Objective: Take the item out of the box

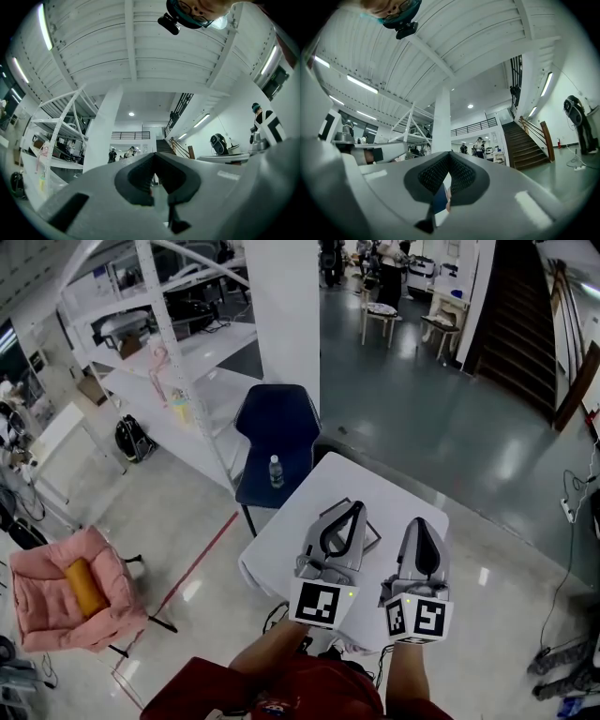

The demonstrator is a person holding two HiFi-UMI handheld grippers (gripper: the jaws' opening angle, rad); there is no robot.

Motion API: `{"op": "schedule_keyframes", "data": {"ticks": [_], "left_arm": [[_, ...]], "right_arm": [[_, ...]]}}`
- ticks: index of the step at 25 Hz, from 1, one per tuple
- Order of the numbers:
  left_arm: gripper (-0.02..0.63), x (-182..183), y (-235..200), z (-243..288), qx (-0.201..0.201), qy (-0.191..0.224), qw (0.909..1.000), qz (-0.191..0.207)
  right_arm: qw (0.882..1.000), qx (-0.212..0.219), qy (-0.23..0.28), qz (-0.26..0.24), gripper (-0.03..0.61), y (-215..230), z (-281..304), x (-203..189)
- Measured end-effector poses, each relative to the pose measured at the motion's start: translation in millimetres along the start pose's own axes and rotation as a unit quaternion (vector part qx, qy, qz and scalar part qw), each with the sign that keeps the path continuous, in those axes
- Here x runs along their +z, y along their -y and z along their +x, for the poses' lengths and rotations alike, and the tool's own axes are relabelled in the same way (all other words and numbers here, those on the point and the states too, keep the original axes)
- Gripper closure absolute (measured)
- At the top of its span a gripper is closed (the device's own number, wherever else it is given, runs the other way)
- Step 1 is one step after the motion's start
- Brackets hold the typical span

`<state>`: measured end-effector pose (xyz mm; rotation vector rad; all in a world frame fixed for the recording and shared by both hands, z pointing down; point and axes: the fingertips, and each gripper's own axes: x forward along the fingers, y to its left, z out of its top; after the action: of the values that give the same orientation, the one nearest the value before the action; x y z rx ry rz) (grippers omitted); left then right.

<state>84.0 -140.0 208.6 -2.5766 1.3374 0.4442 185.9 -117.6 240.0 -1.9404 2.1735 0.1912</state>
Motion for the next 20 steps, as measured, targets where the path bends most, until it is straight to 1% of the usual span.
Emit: {"op": "schedule_keyframes", "data": {"ticks": [5,10,15,20], "left_arm": [[0.611,-6.2,15.3,35.7,0.013,0.001,0.9999,0.006],[0.611,-20.1,29.1,64.1,0.028,-0.002,0.9996,0.010],[0.611,-32.9,37.3,80.8,0.044,-0.011,0.9989,0.015],[0.611,-51.4,37.8,88.6,0.058,-0.024,0.9980,0.014]], "right_arm": [[1.000,0.011,0.005,0.005,0.578,37.3,18.6,5.0],[1.000,0.025,-0.003,0.013,0.578,70.3,33.0,-4.0],[0.999,0.038,-0.009,0.021,0.578,92.4,44.0,-12.1],[0.998,0.049,-0.020,0.030,0.578,103.1,52.6,-28.8]]}}
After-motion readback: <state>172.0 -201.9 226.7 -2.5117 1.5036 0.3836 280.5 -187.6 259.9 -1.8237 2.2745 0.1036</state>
